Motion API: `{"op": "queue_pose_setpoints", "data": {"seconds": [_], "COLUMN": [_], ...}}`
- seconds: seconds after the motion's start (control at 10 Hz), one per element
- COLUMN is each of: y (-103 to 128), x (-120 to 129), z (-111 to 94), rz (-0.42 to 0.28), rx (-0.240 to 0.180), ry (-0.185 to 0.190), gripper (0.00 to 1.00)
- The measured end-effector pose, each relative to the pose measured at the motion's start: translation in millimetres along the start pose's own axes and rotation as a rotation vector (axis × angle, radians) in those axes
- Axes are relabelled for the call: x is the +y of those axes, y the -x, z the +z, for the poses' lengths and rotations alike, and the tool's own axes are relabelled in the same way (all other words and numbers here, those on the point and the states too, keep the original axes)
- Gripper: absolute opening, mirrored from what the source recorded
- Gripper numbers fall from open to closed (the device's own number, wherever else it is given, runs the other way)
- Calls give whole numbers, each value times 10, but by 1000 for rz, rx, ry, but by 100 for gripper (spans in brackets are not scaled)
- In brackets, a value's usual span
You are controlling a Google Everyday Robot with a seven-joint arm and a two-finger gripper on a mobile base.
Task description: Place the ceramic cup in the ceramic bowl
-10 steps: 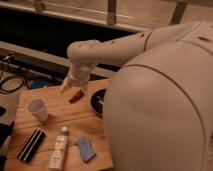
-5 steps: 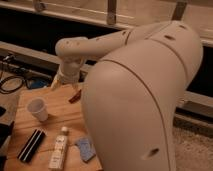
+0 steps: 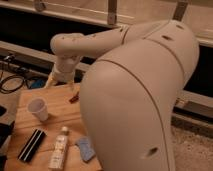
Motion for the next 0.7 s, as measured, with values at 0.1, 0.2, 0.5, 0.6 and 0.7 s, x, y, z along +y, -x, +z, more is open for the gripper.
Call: {"op": "queue_pose_setpoints", "data": {"seconds": [0.1,0.2,0.5,0.6,0.7], "y": [26,54,110,128,131], "x": [8,117,163,275,340], "z": [12,82,159,247,312], "rz": [-13,-35,-60,-81,-90], "rx": [-1,4,4,15,24], "ry": [26,61,148,191,218], "gripper": [72,72,72,72,72]}}
